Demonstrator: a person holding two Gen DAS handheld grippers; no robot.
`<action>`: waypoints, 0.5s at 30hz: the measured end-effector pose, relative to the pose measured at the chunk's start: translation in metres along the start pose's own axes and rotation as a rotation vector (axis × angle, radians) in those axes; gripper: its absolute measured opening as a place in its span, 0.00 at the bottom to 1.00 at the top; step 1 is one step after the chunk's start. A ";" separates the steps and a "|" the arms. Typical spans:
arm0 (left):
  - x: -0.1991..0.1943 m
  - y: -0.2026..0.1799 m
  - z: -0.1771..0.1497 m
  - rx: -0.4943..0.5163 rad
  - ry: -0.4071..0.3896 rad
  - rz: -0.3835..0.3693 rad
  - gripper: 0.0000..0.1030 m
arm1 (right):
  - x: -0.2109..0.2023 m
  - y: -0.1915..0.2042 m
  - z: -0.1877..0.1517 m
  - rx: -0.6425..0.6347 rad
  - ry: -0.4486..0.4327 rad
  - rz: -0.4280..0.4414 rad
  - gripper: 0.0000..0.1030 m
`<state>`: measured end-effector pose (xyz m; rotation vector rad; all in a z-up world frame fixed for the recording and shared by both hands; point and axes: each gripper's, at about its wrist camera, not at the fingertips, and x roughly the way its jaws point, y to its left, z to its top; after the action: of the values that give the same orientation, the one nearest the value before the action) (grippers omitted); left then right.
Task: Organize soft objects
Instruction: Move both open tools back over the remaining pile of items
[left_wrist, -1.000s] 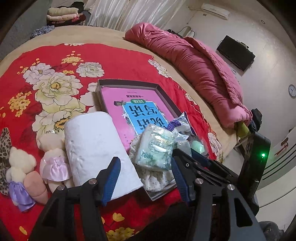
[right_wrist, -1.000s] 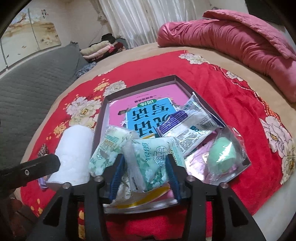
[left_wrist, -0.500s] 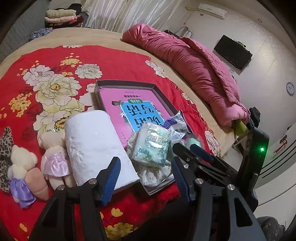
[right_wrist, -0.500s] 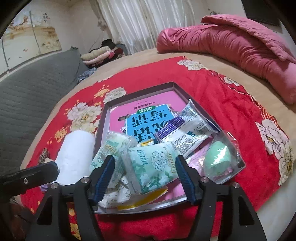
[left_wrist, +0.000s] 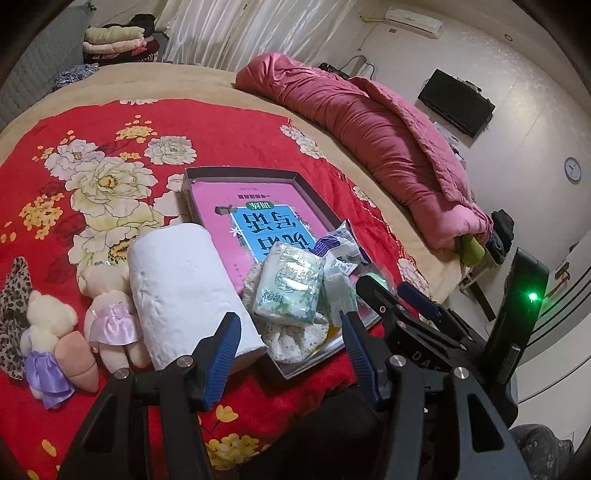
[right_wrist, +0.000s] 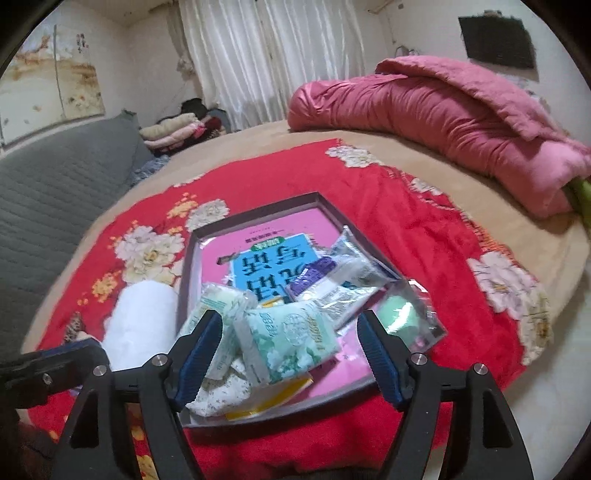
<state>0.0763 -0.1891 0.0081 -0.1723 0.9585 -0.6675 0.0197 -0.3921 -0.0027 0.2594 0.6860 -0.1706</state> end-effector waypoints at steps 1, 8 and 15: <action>-0.001 0.000 0.000 0.000 -0.001 0.003 0.55 | -0.002 0.002 -0.001 -0.008 -0.001 -0.017 0.74; -0.012 0.000 -0.007 0.006 -0.016 0.019 0.58 | -0.021 0.021 -0.003 -0.068 -0.036 -0.046 0.74; -0.021 -0.002 -0.014 0.012 -0.024 0.013 0.61 | -0.032 0.038 -0.007 -0.113 -0.056 -0.062 0.75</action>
<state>0.0560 -0.1760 0.0154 -0.1628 0.9315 -0.6576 0.0002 -0.3520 0.0192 0.1245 0.6466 -0.1969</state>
